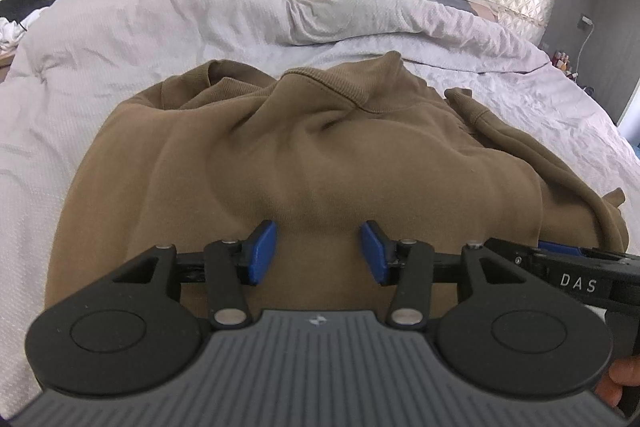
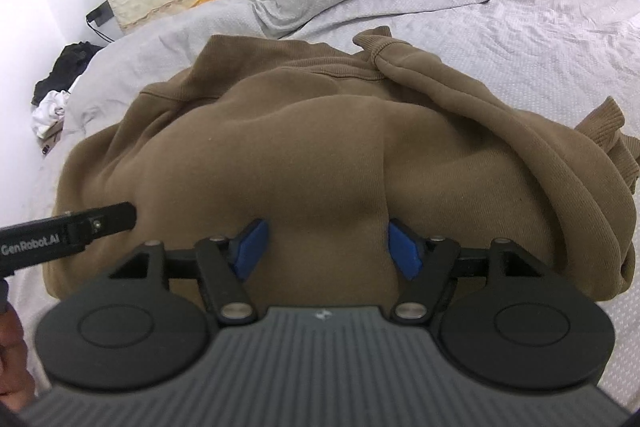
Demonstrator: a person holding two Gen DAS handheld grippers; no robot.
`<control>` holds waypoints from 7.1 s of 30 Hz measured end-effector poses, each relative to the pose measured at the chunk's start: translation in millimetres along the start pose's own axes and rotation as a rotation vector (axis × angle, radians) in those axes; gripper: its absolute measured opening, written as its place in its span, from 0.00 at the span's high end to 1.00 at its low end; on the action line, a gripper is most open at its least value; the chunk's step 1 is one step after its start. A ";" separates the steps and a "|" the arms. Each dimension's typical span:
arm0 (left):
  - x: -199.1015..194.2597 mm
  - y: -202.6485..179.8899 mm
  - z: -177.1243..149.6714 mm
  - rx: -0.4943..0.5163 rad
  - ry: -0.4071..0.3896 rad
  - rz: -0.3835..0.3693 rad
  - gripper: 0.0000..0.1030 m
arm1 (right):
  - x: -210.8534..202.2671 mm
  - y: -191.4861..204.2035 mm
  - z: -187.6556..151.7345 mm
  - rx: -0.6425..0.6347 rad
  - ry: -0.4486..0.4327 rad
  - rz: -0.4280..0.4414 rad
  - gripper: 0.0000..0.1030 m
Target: Fold large clothes
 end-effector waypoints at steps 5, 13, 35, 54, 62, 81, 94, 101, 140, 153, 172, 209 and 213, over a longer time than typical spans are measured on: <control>-22.4 -0.6 0.7 -0.006 -0.002 0.039 0.46 | -5.9 -3.0 0.9 0.021 -0.007 0.024 0.32; -77.5 24.1 0.2 -0.199 -0.020 0.026 0.17 | -17.2 -9.6 2.9 0.078 -0.029 0.064 0.33; 7.7 153.4 -56.1 -1.112 0.294 -0.112 0.06 | -26.3 -28.6 -14.0 0.327 -0.008 0.160 0.33; -20.0 144.8 -34.7 -1.115 0.129 -0.324 0.09 | -35.6 -46.6 -41.9 0.648 0.009 0.258 0.07; -23.2 141.2 -36.9 -1.122 0.137 -0.318 0.09 | -15.7 -73.9 -62.5 0.955 -0.007 0.292 0.00; -43.0 169.6 -70.4 -1.243 0.103 -0.256 0.07 | 10.5 -91.6 -53.4 1.030 -0.136 0.171 0.00; -27.4 185.4 -73.5 -1.396 0.054 -0.178 0.06 | -6.8 -89.6 -50.0 1.038 -0.220 0.285 0.00; -18.6 186.3 -65.5 -1.360 0.040 -0.120 0.02 | 13.4 -83.7 -53.5 0.982 -0.144 0.207 0.00; 32.6 189.9 -36.7 -1.331 0.060 -0.006 0.09 | 17.1 -97.1 -69.1 1.034 -0.160 0.282 0.02; 16.2 179.9 -17.3 -1.156 0.043 0.048 0.32 | -5.2 -89.4 -55.2 0.908 -0.247 0.295 0.26; 11.5 187.5 -25.0 -1.182 0.070 0.002 0.23 | -18.8 -81.9 -37.1 0.813 -0.306 0.309 0.31; -37.5 159.2 14.7 -0.819 -0.110 0.026 0.56 | -109.5 -28.0 30.0 0.449 -0.431 0.316 0.42; -55.1 158.2 18.1 -0.804 -0.108 -0.006 0.57 | -127.3 -16.0 30.1 0.411 -0.463 0.335 0.42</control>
Point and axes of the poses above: each gripper's, at about its wrist camera, not at the fingertips, and x roughly the way its jaws point, y to its left, z to its top, the point moved 8 cm from there along x, roughly the way its jaws point, and after that the axes turned 10 degrees about -x, right-handed, at the moved point
